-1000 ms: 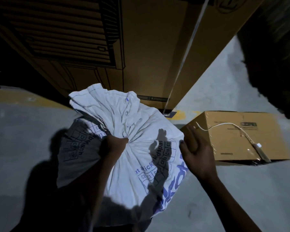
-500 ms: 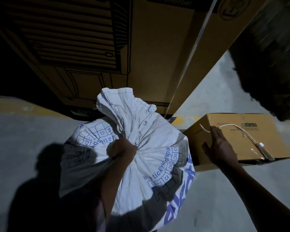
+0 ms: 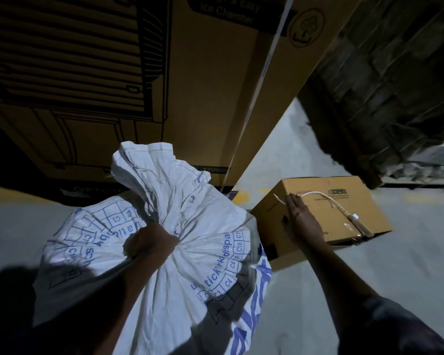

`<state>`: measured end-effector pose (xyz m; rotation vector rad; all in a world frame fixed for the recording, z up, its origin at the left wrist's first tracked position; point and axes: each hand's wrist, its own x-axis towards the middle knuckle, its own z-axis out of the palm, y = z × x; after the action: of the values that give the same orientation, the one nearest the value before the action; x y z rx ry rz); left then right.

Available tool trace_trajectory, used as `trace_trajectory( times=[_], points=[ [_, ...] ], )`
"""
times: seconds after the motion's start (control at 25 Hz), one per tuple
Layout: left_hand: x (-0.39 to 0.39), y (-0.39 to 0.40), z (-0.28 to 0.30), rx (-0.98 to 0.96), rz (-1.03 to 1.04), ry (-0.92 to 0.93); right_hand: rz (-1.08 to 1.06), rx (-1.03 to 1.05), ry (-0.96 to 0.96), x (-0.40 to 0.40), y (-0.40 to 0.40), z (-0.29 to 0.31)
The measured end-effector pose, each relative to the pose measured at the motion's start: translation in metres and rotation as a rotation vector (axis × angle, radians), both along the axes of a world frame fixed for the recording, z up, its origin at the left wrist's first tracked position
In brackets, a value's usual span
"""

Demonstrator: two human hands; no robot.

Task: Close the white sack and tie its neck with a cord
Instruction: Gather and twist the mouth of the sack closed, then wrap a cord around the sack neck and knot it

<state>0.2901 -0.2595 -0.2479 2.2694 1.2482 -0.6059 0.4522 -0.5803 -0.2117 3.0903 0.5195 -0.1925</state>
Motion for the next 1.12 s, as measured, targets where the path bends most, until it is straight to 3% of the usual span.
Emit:
trace_trajectory(
  times=[0.44, 0.6, 0.72, 0.8, 0.96, 1.12],
  points=[
    [-0.001, 0.006, -0.016, -0.002, -0.097, -0.071, -0.040, -0.045, -0.085, 0.026, -0.010, -0.013],
    [-0.002, 0.006, -0.012, -0.011, -0.081, -0.053, -0.100, 0.053, -0.131, 0.015, -0.011, -0.021],
    [-0.004, 0.006, -0.008, -0.025, -0.055, -0.058, -0.205, 0.191, -0.046, 0.006, -0.009, -0.011],
    [-0.009, 0.007, -0.002, -0.027, -0.022, -0.080, -0.079, 0.168, -0.087, -0.001, 0.002, -0.006],
    [-0.023, 0.006, 0.017, -0.082, 0.092, -0.181, 0.355, -0.067, -0.305, -0.027, 0.036, 0.021],
    [-0.037, 0.008, 0.056, -0.174, 0.264, -0.291, 0.529, -0.036, -0.142, -0.053, 0.083, 0.033]
  ],
)
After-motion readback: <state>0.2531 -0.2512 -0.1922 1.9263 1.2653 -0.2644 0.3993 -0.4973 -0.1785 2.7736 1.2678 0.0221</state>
